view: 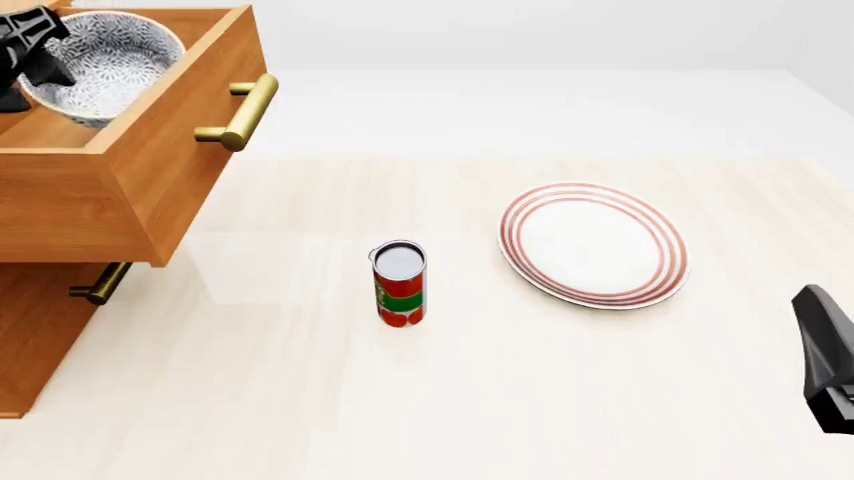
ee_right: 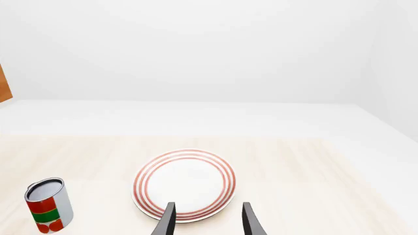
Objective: Put the bowl in the top drawer of the cabinet.
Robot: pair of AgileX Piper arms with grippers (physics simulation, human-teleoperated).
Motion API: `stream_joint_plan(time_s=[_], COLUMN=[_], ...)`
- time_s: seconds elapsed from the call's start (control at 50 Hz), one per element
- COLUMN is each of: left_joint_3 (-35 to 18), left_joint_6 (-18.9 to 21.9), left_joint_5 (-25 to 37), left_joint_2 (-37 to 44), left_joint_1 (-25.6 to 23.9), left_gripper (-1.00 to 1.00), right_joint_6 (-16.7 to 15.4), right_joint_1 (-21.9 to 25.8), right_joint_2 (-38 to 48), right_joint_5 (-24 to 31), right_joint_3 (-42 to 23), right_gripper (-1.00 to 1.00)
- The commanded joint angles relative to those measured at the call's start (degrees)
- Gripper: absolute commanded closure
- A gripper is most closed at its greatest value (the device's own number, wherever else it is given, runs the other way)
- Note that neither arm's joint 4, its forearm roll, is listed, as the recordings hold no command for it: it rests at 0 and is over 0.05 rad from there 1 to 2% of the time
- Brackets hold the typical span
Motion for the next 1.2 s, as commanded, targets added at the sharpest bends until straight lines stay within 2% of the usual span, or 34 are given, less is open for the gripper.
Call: stream_joint_plan(time_s=[0.02,0.64,1.04,1.2], left_joint_3=[-0.88,-4.50,-6.36,-2.97], left_joint_6=[1.31,1.83,1.61,0.25], left_joint_5=[-0.15,4.34,9.99,11.28], left_joint_2=[-0.35,-3.95,-13.22,-20.05], left_joint_1=[-0.08,-0.79,-3.16,-5.47], left_gripper=[-1.00,-1.00,-1.00,-1.00], right_joint_6=[0.00,0.00,0.00,0.01], right_joint_1=[0.00,0.01,0.00,0.01], right_joint_2=[0.17,-0.18,-0.20,0.17], right_joint_5=[-0.14,0.17,0.17,-0.14], right_joint_3=[-0.03,0.03,0.03,-0.02], right_gripper=[-1.00,-1.00,-1.00,-1.00])
